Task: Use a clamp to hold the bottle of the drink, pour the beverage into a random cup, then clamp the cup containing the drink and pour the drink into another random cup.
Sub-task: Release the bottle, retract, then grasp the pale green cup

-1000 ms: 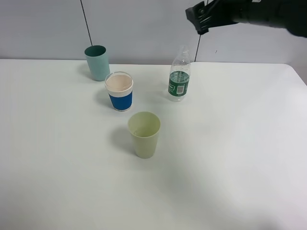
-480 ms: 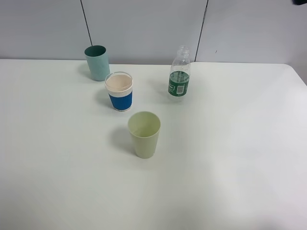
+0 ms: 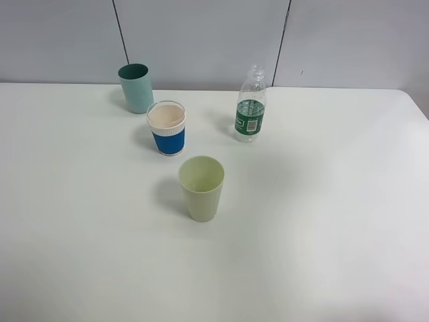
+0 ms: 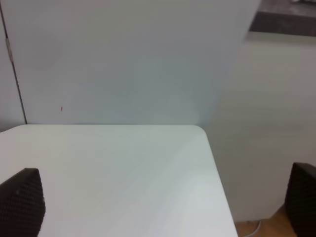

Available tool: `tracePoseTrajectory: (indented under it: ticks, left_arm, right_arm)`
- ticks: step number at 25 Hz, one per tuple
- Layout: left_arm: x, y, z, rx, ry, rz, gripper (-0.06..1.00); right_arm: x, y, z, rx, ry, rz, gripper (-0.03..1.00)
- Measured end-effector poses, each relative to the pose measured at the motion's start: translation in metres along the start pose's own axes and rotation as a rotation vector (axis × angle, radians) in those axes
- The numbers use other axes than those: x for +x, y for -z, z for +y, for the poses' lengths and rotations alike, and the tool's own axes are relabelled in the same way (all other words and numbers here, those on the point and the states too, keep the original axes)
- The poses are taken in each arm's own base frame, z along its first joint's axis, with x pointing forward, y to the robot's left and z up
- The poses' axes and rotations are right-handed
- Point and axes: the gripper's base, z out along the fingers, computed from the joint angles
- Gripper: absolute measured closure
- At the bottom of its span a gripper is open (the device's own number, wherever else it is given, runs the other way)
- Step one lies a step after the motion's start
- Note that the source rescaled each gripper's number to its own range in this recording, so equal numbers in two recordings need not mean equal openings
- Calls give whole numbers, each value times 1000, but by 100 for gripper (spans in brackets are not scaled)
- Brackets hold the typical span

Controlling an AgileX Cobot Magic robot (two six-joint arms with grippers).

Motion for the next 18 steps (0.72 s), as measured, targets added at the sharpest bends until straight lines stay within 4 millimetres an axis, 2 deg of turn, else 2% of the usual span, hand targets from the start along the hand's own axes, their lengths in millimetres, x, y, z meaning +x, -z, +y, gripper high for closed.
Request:
tracePoseTrajectory:
  ticks: [6,10,15,18]
  left_arm:
    - [0,0,0,0,0,0,-6]
    - [0,0,0,0,0,0,-6]
    - [0,0,0,0,0,0,-6]
    - [0,0,0,0,0,0,-6]
  right_arm:
    - [16,58,-13,35,-25,-59,3]
    - [38,89,-14,23,-20,-131,3]
    - [83,112,-7,-33,-39,-203,3]
    - [109,114,0,-82,-49,-218,3]
